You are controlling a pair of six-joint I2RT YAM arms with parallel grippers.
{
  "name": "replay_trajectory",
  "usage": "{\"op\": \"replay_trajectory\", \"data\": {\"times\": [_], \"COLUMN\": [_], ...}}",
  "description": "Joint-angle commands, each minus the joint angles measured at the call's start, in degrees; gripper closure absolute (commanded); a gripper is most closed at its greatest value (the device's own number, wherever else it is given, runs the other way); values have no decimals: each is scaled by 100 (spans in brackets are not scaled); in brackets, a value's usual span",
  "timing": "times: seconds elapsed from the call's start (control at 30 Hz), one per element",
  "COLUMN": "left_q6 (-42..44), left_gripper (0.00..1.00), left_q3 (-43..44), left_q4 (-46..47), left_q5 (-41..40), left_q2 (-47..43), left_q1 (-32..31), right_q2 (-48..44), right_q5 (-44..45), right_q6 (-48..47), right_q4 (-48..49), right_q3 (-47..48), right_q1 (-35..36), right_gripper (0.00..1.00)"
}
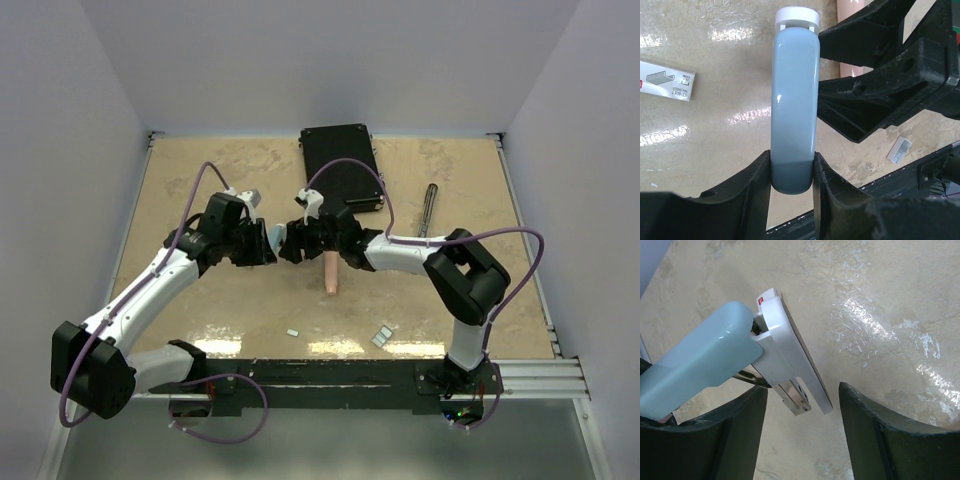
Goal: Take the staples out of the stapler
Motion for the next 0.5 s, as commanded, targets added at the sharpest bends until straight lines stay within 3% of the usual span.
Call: {"op": "replay_trajectory", "data": {"times": [0.0,0.3,0.47], "left_q6": [134,231,231], "left_gripper": [100,100,100], "left_q3": [308,291,317], "left_q4": [89,81,116], "left_q5": [193,413,633], "left_q2": [-20,24,85], "left_q1": [-1,-1,-1], "right_q2": [-35,26,132], "right_q5": [-97,-343,-440], "right_q6": [-207,-145,-101], "right_q4": [81,283,371], "right_q3": [227,201,174], "right_q1": [-21,-21,-39], "right_gripper": [39,49,47]}}
